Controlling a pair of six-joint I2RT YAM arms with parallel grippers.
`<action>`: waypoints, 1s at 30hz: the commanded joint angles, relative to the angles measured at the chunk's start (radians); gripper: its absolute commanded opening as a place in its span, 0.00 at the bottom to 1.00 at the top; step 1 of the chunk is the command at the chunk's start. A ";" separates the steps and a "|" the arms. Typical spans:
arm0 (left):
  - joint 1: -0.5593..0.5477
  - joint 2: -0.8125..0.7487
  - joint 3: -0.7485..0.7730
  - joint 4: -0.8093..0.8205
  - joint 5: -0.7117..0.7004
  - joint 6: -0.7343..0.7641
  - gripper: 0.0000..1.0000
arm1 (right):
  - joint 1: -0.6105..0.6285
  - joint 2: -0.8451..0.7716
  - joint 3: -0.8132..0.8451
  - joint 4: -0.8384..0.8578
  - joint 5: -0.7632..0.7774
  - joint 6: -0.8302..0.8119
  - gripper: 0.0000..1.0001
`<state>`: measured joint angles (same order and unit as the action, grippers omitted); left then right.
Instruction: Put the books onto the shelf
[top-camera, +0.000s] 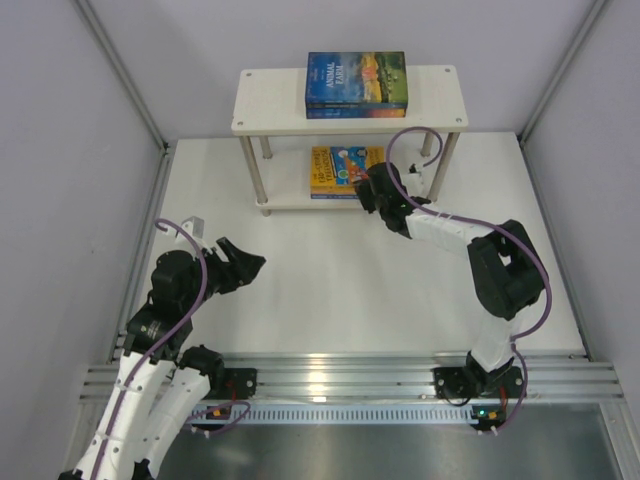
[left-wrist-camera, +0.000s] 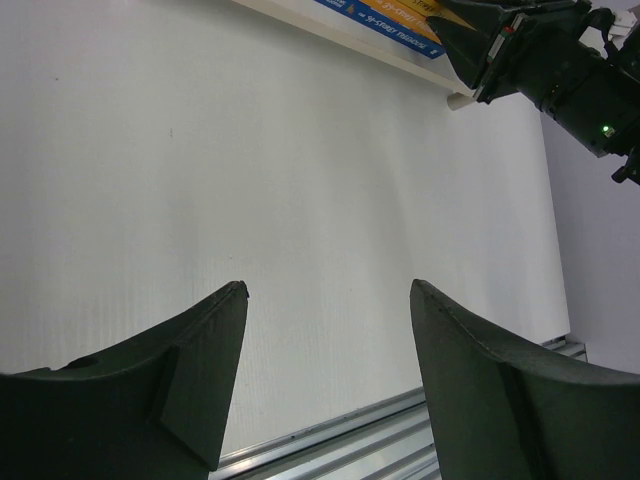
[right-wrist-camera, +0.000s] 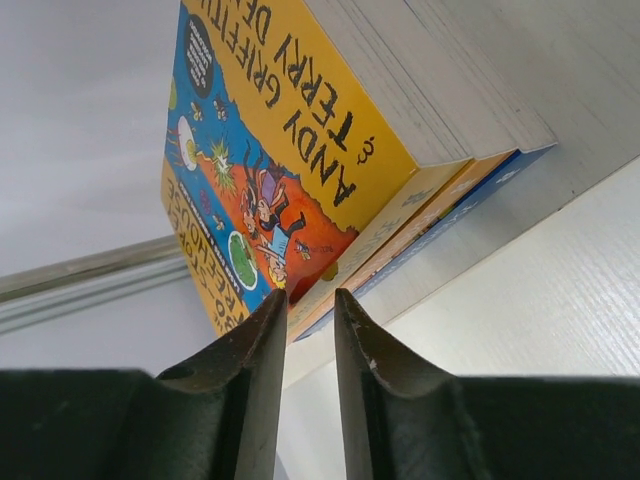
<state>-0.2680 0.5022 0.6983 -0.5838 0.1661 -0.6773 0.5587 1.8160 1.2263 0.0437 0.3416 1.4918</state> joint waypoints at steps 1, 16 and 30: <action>0.003 0.009 0.018 0.044 -0.013 0.007 0.71 | -0.002 -0.058 0.036 0.054 -0.015 -0.077 0.27; 0.004 0.081 0.217 -0.027 -0.025 0.093 0.89 | 0.182 -0.467 -0.197 -0.123 -0.050 -0.400 0.67; 0.003 0.104 0.203 0.054 0.441 0.265 0.99 | 0.391 -1.135 -0.499 -0.531 0.051 -0.646 1.00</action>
<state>-0.2680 0.6067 0.9215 -0.5835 0.4870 -0.4400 0.9409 0.7776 0.7319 -0.3416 0.3130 0.9127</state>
